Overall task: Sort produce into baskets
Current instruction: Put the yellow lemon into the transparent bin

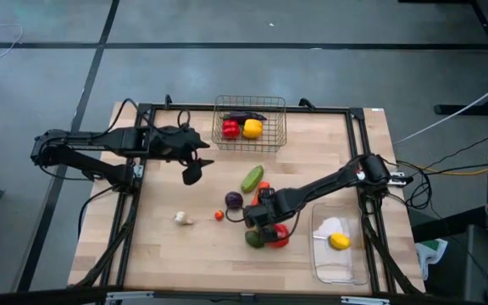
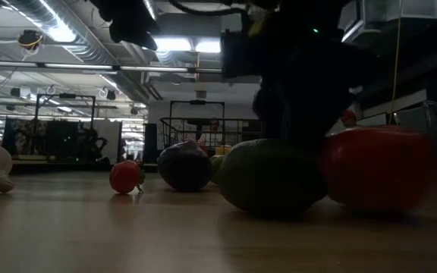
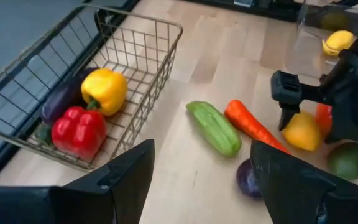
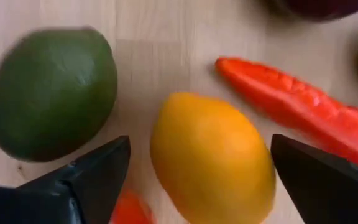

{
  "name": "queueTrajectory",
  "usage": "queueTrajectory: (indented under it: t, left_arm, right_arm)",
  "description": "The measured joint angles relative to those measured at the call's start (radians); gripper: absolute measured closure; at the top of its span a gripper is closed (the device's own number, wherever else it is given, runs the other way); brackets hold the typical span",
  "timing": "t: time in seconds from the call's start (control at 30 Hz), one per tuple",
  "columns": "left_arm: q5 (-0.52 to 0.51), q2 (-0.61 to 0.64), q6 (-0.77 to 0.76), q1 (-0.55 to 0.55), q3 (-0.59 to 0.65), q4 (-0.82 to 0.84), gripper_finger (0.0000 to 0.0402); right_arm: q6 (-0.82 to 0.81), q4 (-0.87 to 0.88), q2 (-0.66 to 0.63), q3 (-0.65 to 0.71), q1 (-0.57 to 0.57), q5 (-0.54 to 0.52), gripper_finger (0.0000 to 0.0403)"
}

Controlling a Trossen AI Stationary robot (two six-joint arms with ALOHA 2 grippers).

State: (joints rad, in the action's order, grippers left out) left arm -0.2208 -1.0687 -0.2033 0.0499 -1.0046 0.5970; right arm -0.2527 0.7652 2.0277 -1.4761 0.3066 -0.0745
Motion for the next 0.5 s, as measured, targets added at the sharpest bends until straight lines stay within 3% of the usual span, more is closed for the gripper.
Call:
queueTrajectory:
  t: [0.37, 0.5]
  left_arm:
    - [0.000, -0.001, -0.042, -0.052, 0.000, -0.001, 0.0141]
    - [0.000, -0.001, -0.053, -0.076, 0.000, 0.001, 0.0141]
  right_arm:
    - [0.000, 0.001, 0.019, 0.000, 0.000, 0.000, 0.0146]
    - [0.000, 0.012, 0.019, -0.002, 0.000, 0.005, 0.0168]
